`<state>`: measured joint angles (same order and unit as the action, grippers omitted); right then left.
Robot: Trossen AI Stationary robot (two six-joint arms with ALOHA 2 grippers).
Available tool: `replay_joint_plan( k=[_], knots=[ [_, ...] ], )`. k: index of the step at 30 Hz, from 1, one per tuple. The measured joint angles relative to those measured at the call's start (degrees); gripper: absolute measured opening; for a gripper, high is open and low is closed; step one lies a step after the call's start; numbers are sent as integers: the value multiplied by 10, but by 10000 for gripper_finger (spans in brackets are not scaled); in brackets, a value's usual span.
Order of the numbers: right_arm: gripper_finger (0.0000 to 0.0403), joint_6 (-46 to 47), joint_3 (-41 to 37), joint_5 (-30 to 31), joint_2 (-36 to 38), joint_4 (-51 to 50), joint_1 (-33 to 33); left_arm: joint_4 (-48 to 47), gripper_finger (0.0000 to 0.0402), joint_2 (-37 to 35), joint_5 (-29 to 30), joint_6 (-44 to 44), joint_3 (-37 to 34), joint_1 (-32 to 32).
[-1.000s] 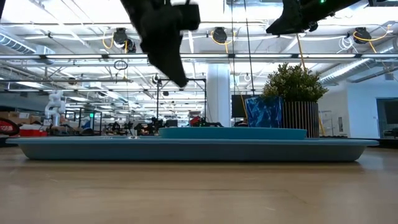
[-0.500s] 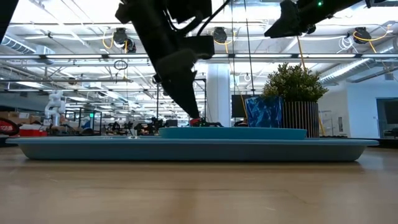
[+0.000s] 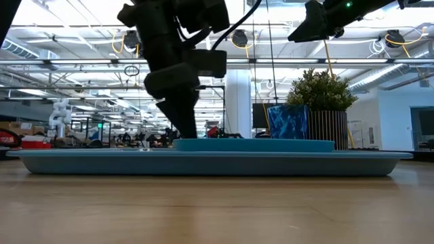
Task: Pick and place plate/cup/fork/spoon on tray
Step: Adjust the blue plate
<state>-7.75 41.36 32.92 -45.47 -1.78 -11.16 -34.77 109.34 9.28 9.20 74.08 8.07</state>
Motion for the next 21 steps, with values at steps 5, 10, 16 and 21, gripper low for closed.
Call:
replay_joint_plan(
  k=[5,10,16,21],
  knots=[
    [176,0,0,0,0,-2,0,-41,129,-3,3,3,0,-1],
    [176,-1,0,0,0,-2,0,-46,129,-3,10,10,0,0],
    [176,-2,0,0,0,-2,0,-69,129,-3,12,18,0,0],
    [176,-2,0,0,0,-2,0,-95,129,-3,12,30,0,0]
  ],
)
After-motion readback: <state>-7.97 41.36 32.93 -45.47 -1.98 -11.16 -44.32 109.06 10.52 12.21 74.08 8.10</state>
